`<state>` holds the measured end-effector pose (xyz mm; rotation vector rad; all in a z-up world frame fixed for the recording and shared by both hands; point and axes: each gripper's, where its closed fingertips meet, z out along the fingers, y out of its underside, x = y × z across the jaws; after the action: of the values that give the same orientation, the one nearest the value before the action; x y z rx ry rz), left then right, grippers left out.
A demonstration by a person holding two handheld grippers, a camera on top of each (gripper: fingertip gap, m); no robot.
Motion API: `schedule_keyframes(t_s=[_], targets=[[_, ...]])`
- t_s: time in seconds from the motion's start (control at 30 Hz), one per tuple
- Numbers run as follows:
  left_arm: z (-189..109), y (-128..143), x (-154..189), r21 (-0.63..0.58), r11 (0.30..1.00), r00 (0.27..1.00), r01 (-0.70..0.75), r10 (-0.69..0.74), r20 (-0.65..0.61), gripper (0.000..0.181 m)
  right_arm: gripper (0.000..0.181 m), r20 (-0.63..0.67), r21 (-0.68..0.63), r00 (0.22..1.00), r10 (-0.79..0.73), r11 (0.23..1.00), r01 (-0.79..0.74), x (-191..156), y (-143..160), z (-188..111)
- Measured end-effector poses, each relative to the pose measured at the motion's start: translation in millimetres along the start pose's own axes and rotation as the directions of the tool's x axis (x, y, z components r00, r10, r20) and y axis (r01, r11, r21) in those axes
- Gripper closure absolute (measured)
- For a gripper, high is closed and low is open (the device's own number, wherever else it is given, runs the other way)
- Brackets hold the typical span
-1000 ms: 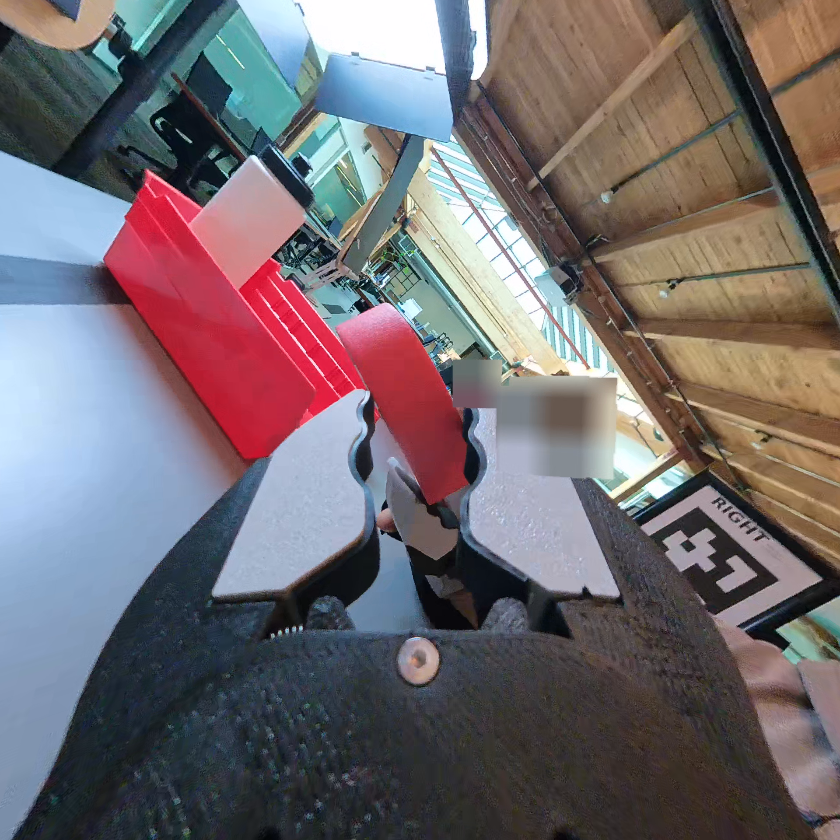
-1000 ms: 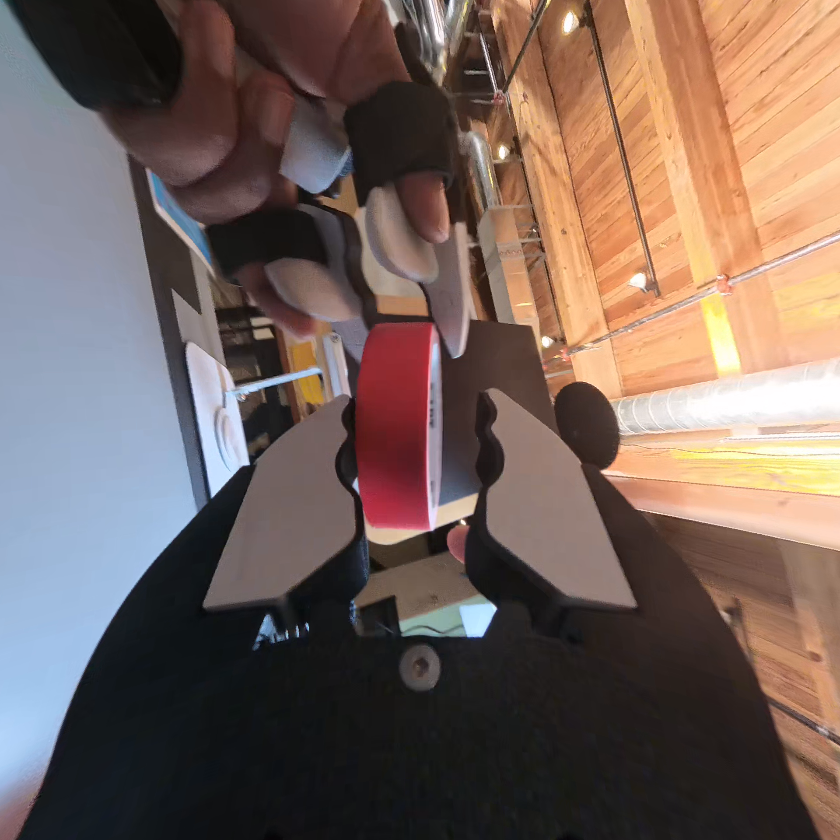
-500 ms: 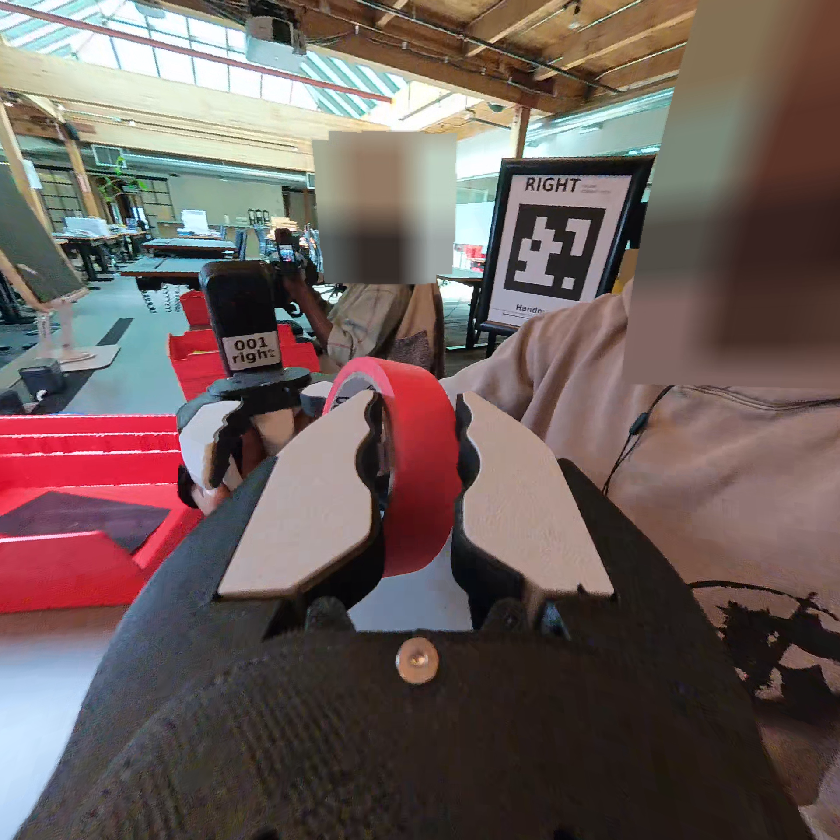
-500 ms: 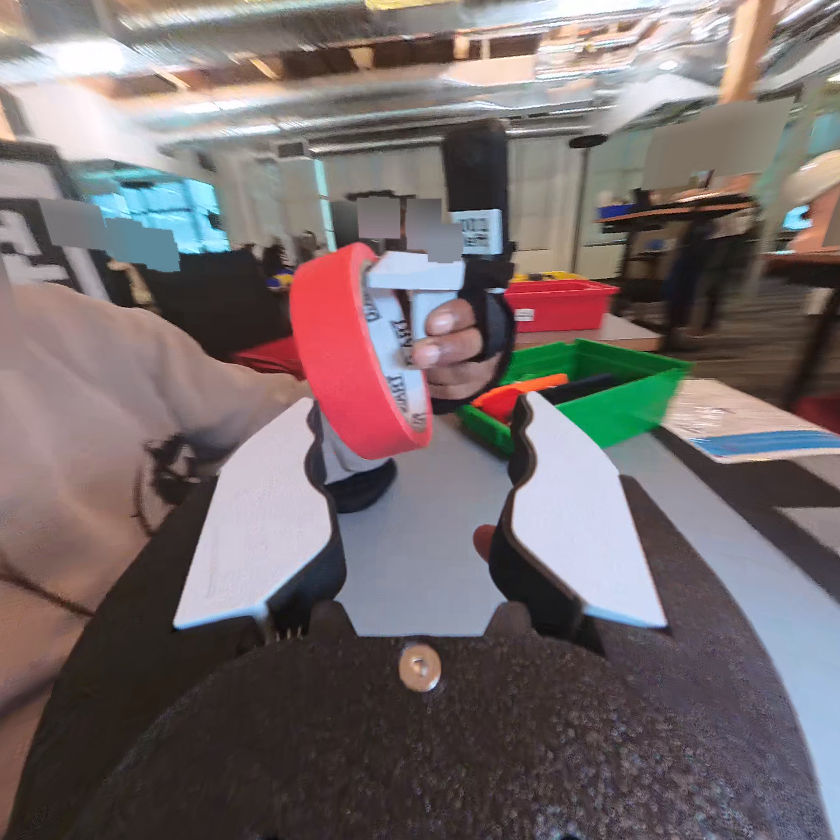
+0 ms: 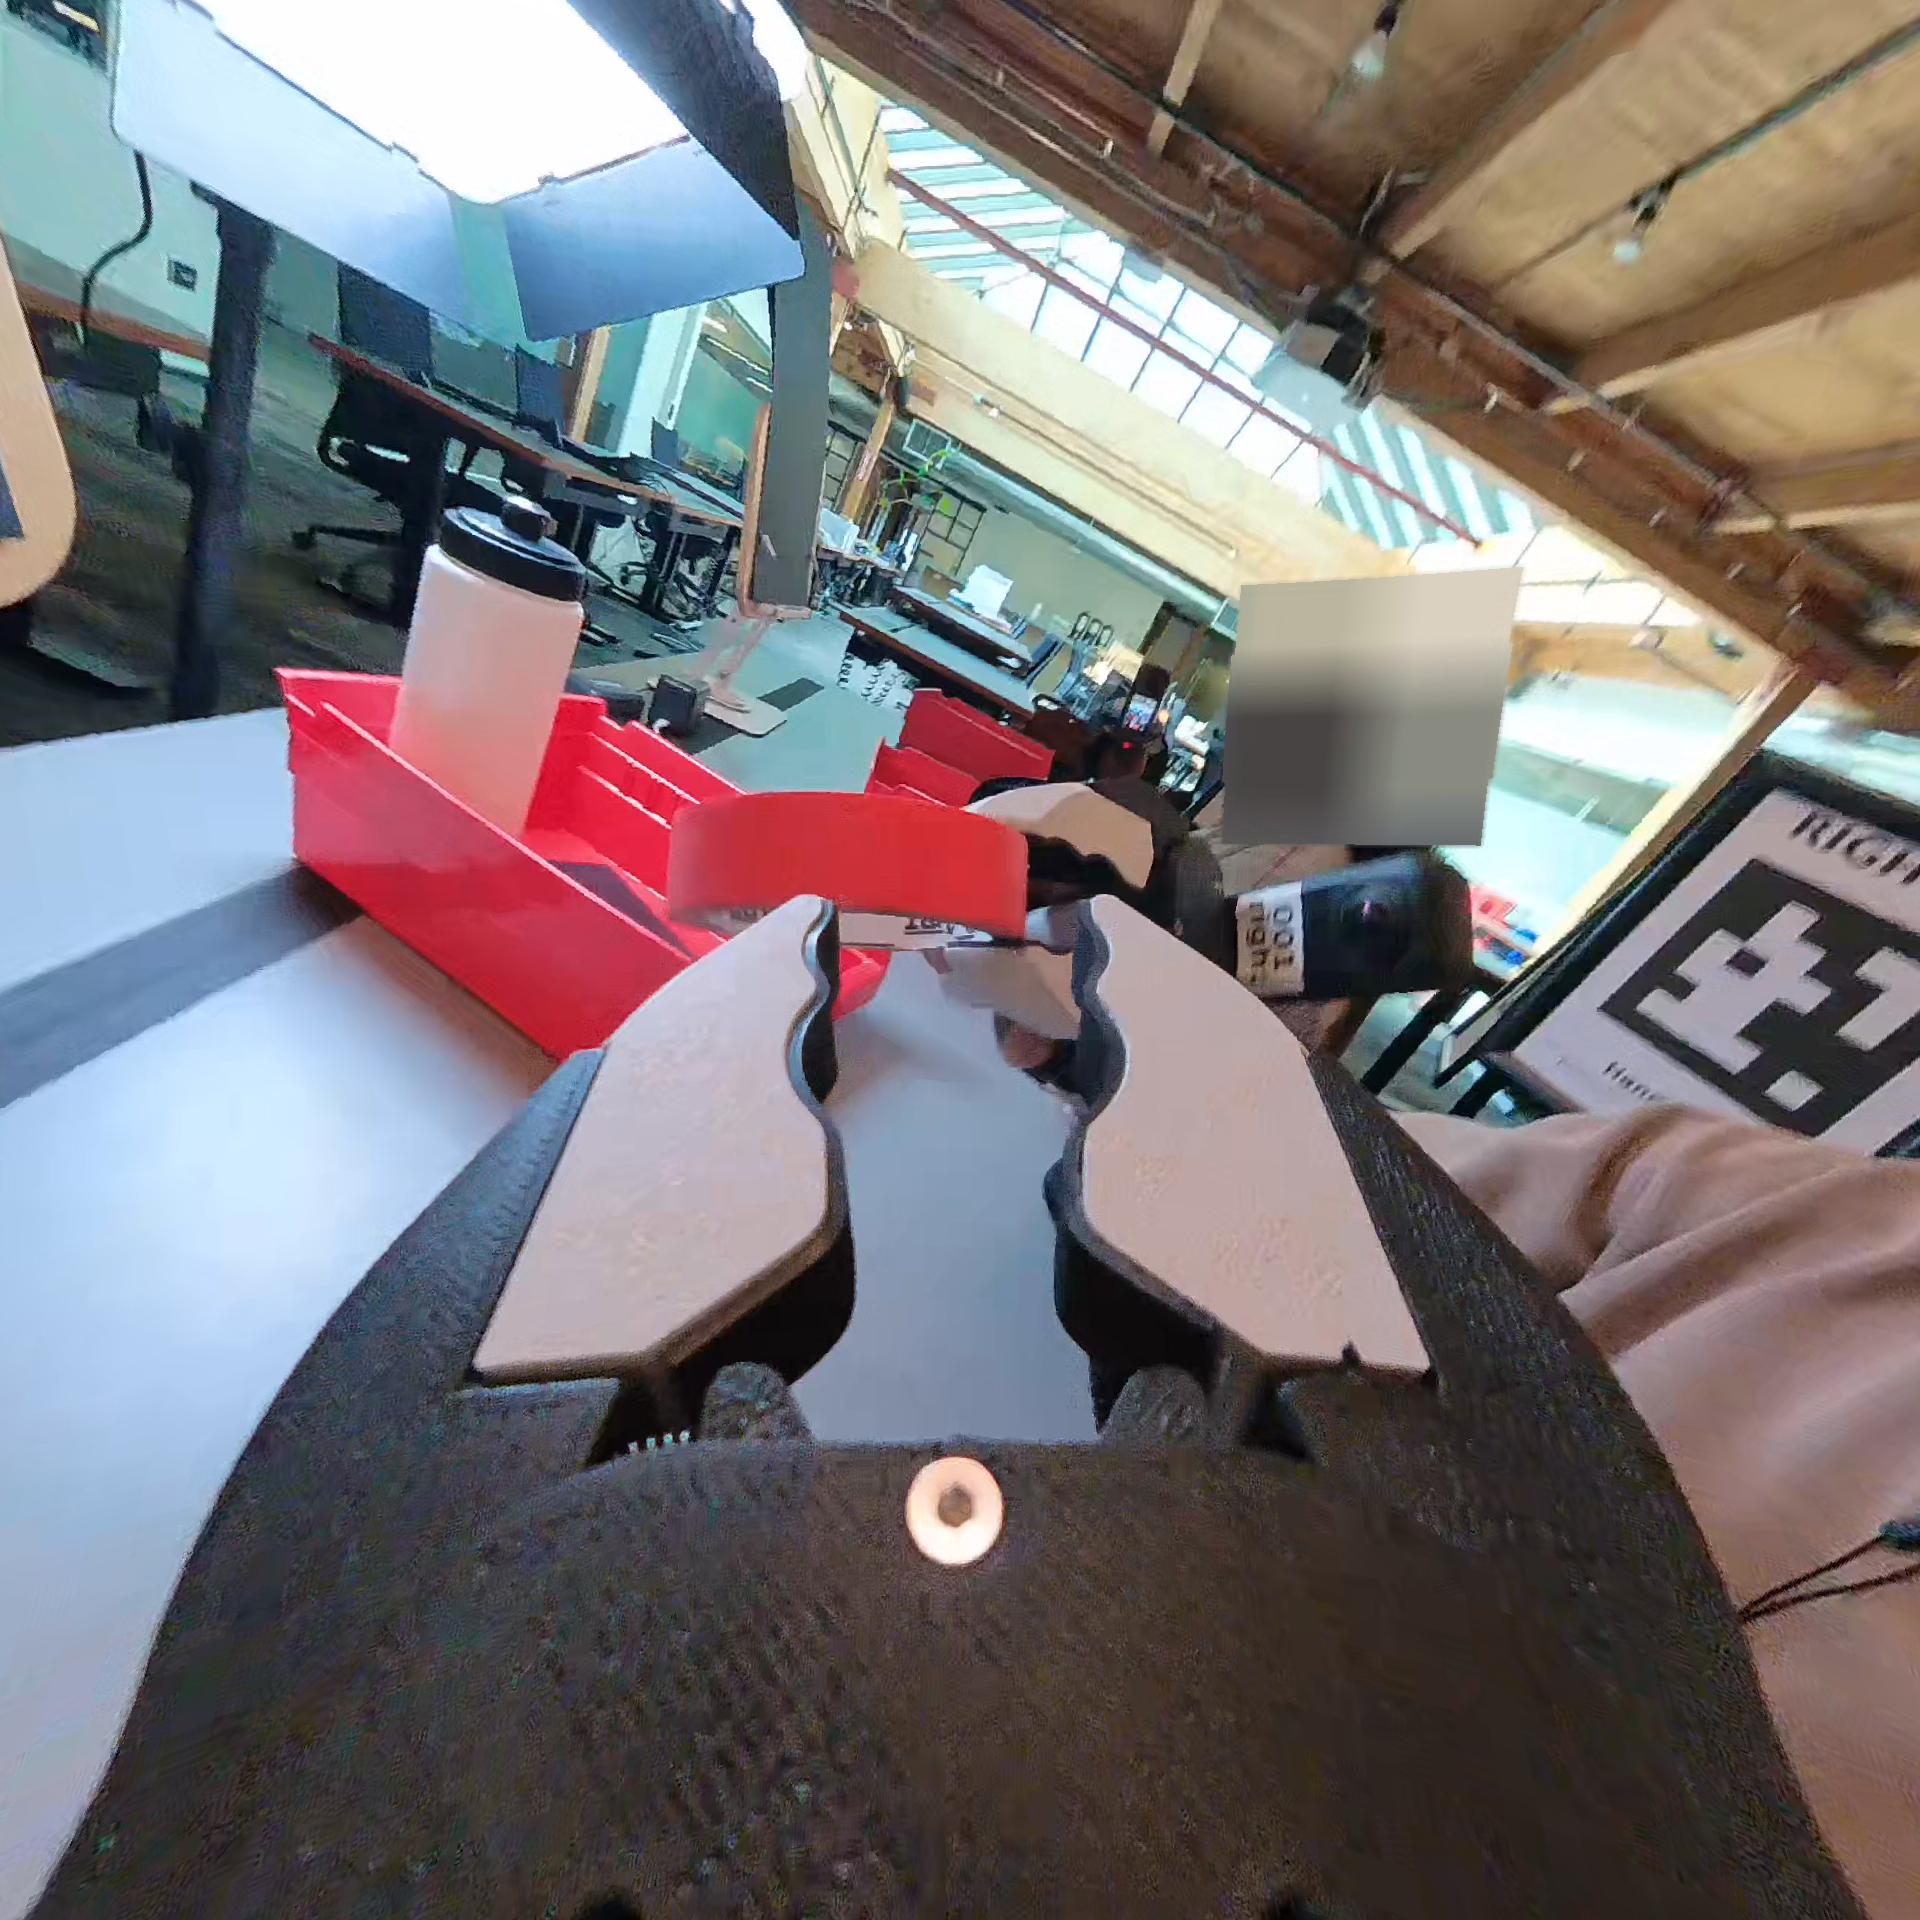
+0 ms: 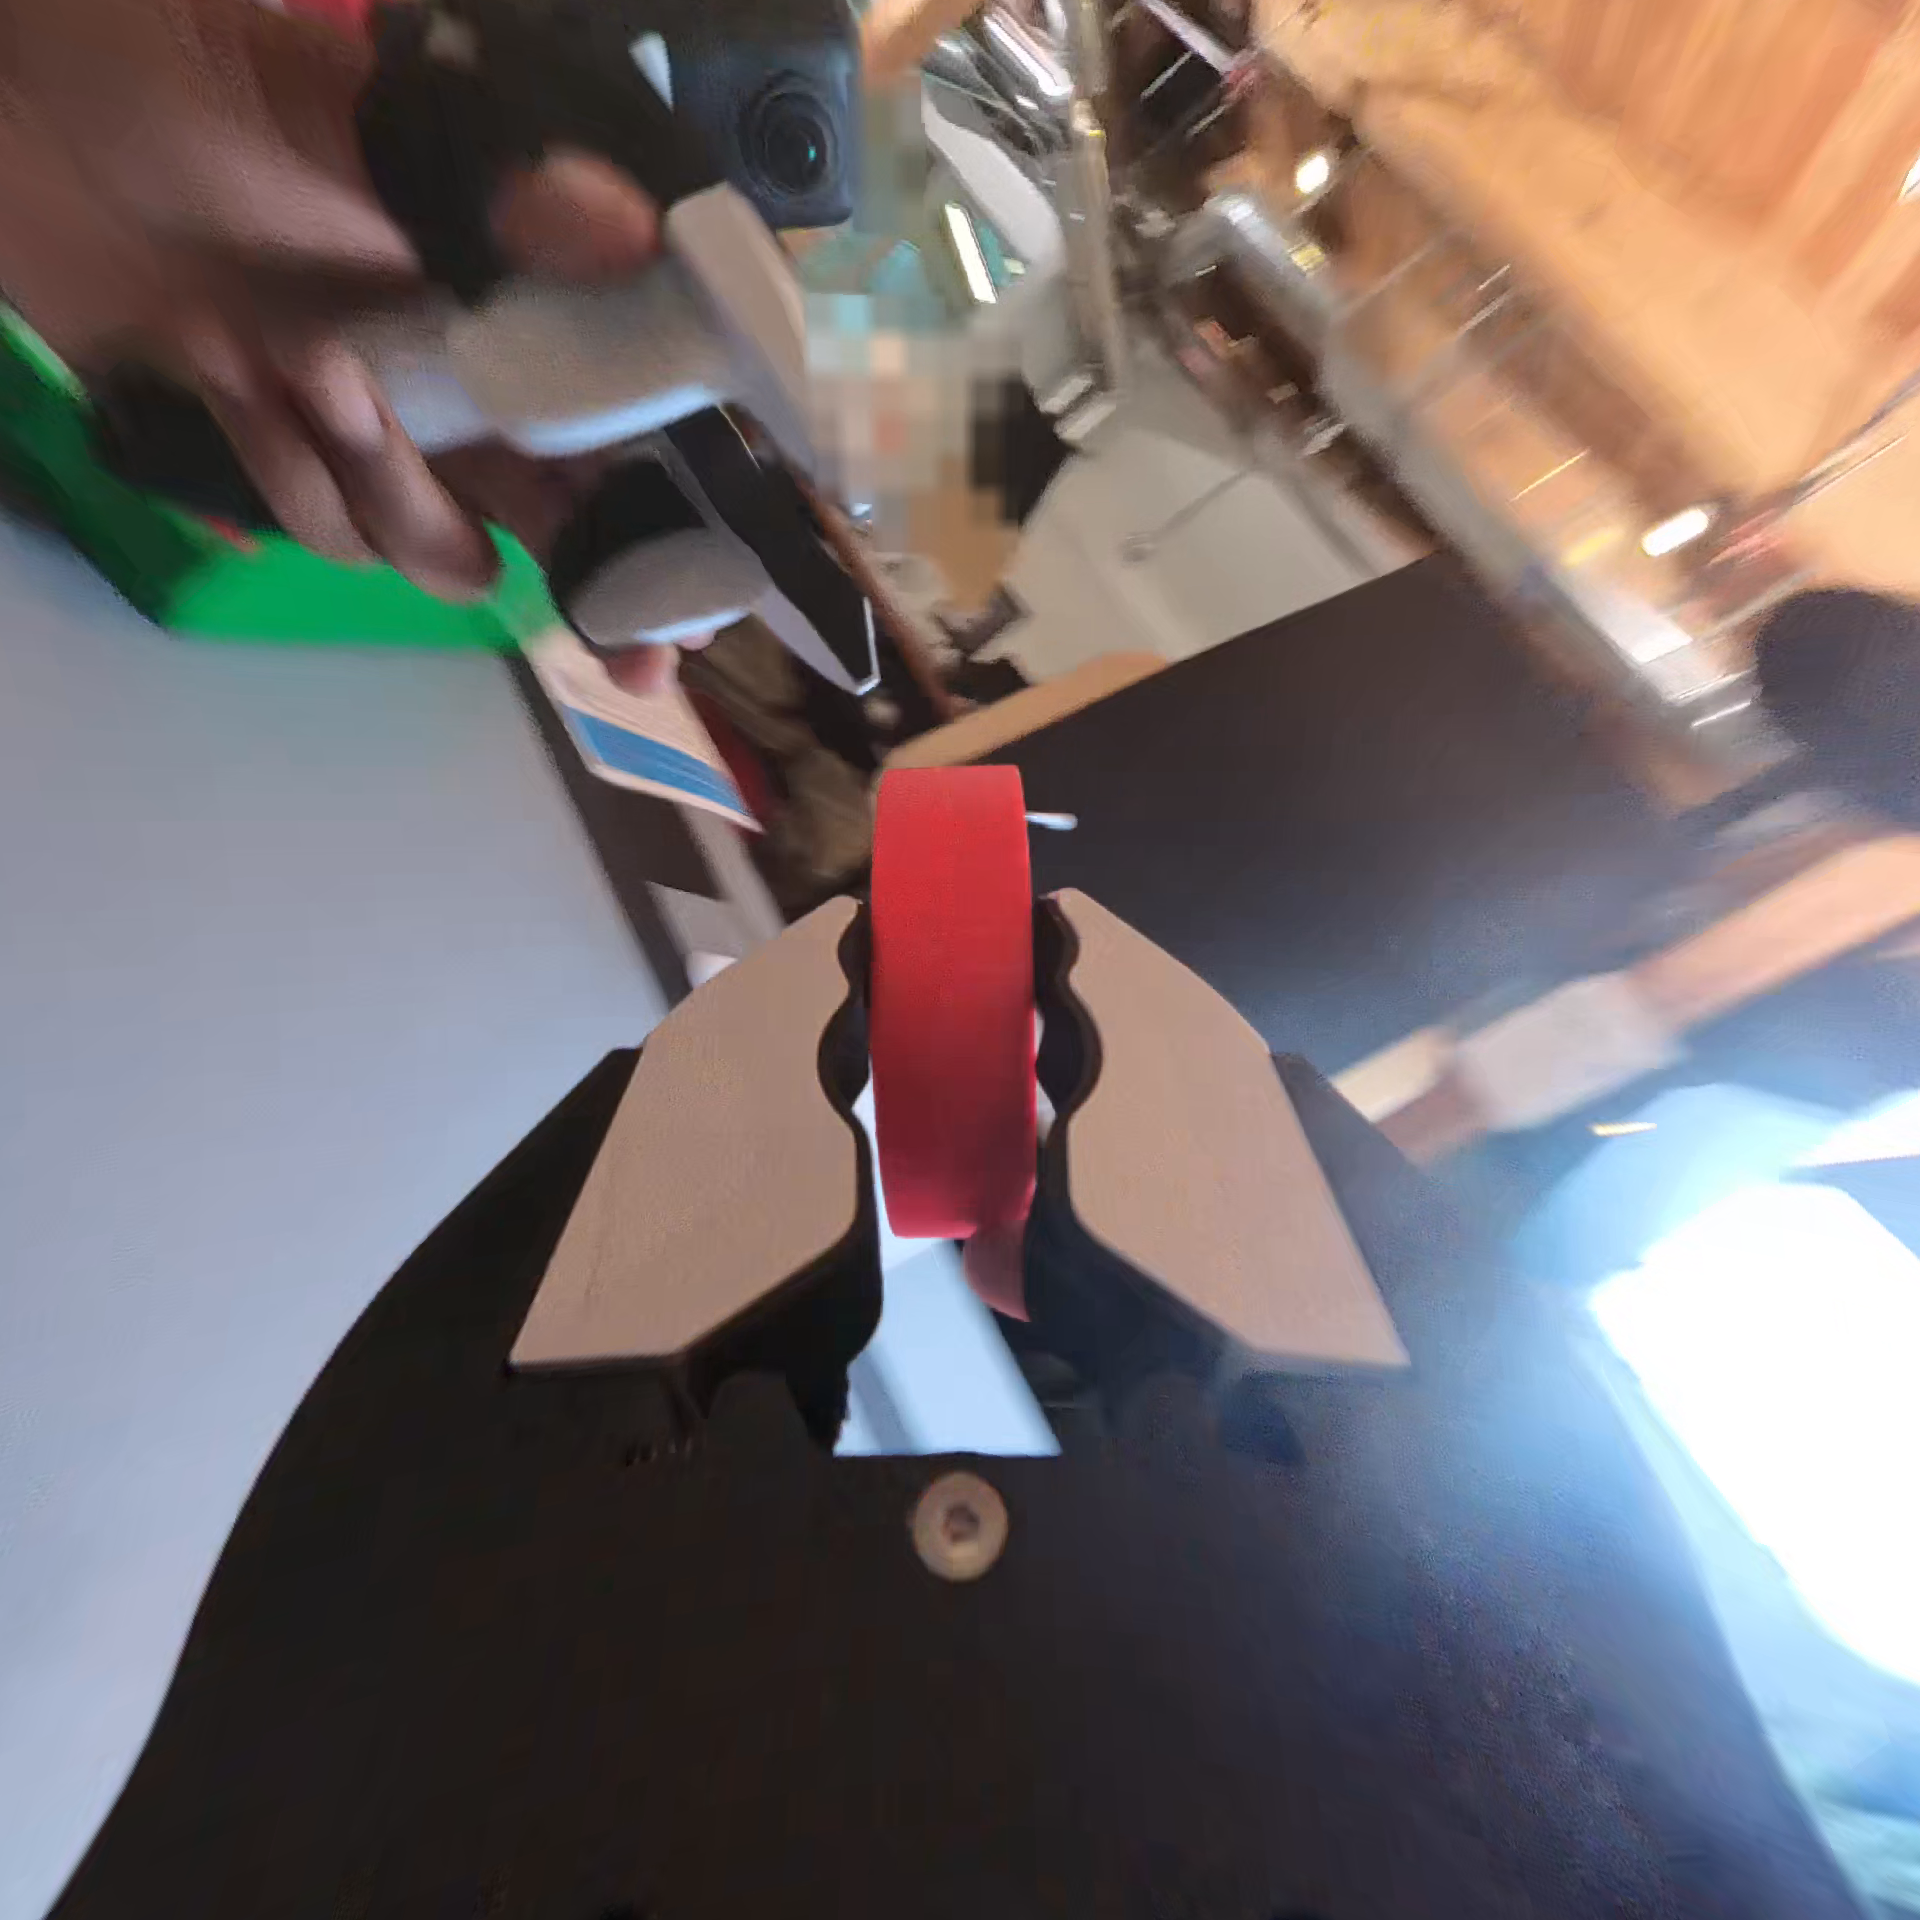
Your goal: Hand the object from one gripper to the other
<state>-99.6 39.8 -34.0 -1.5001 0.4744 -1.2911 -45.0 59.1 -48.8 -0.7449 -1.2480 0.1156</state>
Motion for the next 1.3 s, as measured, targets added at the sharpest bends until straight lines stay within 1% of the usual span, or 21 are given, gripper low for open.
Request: schedule_keyframes(t_s=[0.1, 0.17, 0.23, 0.3, 0.37, 0.43, 0.5, 0.53, 0.6, 0.67, 0.73, 0.83, 0.87, 0.9, 0.93, 1.0, 1.1, 1.17, 1.2, 1.23, 1.3], targets=[[15.3, 18.4, -20.7, 0.015, 0.970, 0.969, 0.243, -0.243, 0.043, 0.122, 0.152, -0.137, -0.048, 0.905, -0.403, 0.915, 0.400, -13.2, 4.9, 3.4], [24.3, 26.9, -24.8, 0.033, 0.927, 0.928, 0.373, -0.373, -0.018, 0.114, 0.152, -0.141, -0.024, 0.806, -0.575, 0.816, 0.578, -36.0, 5.9, 6.7], [29.1, 36.7, -29.5, 0.012, 0.895, 0.894, 0.446, -0.446, -0.034, 0.118, 0.152, -0.137, -0.025, 0.760, -0.635, 0.769, 0.638, -53.6, 10.4, 11.3], [26.7, 45.8, -43.4, 0.005, 0.935, 0.934, 0.354, -0.353, 0.049, 0.145, 0.152, -0.131, -0.028, 0.742, -0.657, 0.751, 0.660, -59.8, 13.2, 14.1], [24.6, 44.1, -44.8, -0.021, 0.944, 0.944, 0.329, -0.328, 0.037, 0.146, 0.150, -0.102, -0.033, 0.789, -0.606, 0.795, 0.606, -58.1, 16.9, 15.6], [17.3, 31.7, -43.4, 0.001, 0.980, 0.979, 0.201, -0.201, 0.032, 0.149, 0.145, -0.038, 0.015, 0.853, -0.520, 0.853, 0.521, -61.0, 13.9, 13.3], [8.2, 22.6, -34.4, -0.035, 0.997, 0.998, 0.066, -0.066, 0.013, 0.151, 0.136, 0.038, 0.074, 0.930, -0.366, 0.929, 0.363, -58.3, 4.5, 9.6], [4.0, 20.5, -27.9, -0.068, 0.998, 1.000, -0.005, 0.004, -0.003, 0.152, 0.136, 0.126, 0.094, 0.965, -0.229, 0.971, 0.219, -58.8, -1.4, 7.3], [-3.6, 26.8, -18.2, -0.188, 0.965, 0.983, -0.184, 0.185, -0.009, 0.151, 0.131, 0.321, 0.074, 0.939, 0.125, 0.985, -0.156, -55.4, -17.1, 0.6], [-8.7, 41.1, -6.8, -0.325, 0.882, 0.938, -0.341, 0.345, -0.048, 0.151, 0.126, 0.387, 0.037, 0.859, 0.335, 0.925, -0.377, -39.3, -25.8, -4.8], [-9.2, 59.0, 6.0, -0.442, 0.790, 0.900, -0.425, 0.423, -0.110, 0.151, 0.126, 0.420, 0.003, 0.835, 0.355, 0.920, -0.393, -35.9, -21.9, -10.0], [-0.7, 91.2, 17.6, -0.573, 0.646, 0.848, -0.504, 0.496, -0.186, 0.151, 0.125, 0.541, -0.128, 0.780, 0.315, 0.947, -0.294, -68.7, -8.9, -16.5], [3.8, 100.7, 20.5, -0.593, 0.605, 0.828, -0.531, 0.518, -0.213, 0.151, 0.129, 0.592, -0.162, 0.746, 0.306, 0.952, -0.261, -84.1, -7.6, -19.6], [7.8, 107.5, 22.3, -0.603, 0.577, 0.813, -0.551, 0.535, -0.231, 0.151, 0.149, 0.604, -0.178, 0.747, 0.279, 0.960, -0.214, -92.9, -4.9, -19.9], [10.3, 110.0, 22.0, -0.607, 0.562, 0.802, -0.562, 0.550, -0.234, 0.150, 0.155, 0.572, -0.179, 0.787, 0.230, 0.972, -0.154, -92.2, 0.2, -15.7], [13.0, 97.9, 12.7, -0.571, 0.594, 0.787, -0.567, 0.596, -0.163, 0.151, 0.155, 0.483, -0.179, 0.854, 0.194, 0.976, -0.121, -76.5, 5.5, -7.6], [10.0, 50.2, -2.0, -0.373, 0.792, 0.845, -0.483, 0.534, 0.039, 0.137, 0.156, 0.279, -0.161, 0.949, 0.145, 0.982, -0.102, -34.7, 17.0, 0.4], [3.0, 23.0, -11.6, -0.207, 0.931, 0.936, -0.299, 0.328, 0.125, 0.136, 0.156, 0.090, -0.097, 0.996, -0.001, 0.995, 0.010, -5.6, 19.2, 1.3], [1.6, 17.9, -12.6, -0.140, 0.974, 0.976, -0.178, 0.193, 0.099, 0.136, 0.156, 0.001, -0.057, 0.995, -0.103, 0.993, 0.103, 3.5, 15.6, -0.2], [2.4, 17.1, -13.6, -0.095, 0.994, 0.997, -0.049, 0.054, 0.053, 0.135, 0.156, -0.077, -0.026, 0.972, -0.222, 0.975, 0.221, 7.5, 10.2, -2.3], [8.6, 20.2, -14.4, -0.039, 0.980, 0.978, 0.197, -0.200, -0.065, 0.127, 0.155, -0.191, 0.005, 0.861, -0.470, 0.877, 0.480, -1.0, -0.9, -5.6]])
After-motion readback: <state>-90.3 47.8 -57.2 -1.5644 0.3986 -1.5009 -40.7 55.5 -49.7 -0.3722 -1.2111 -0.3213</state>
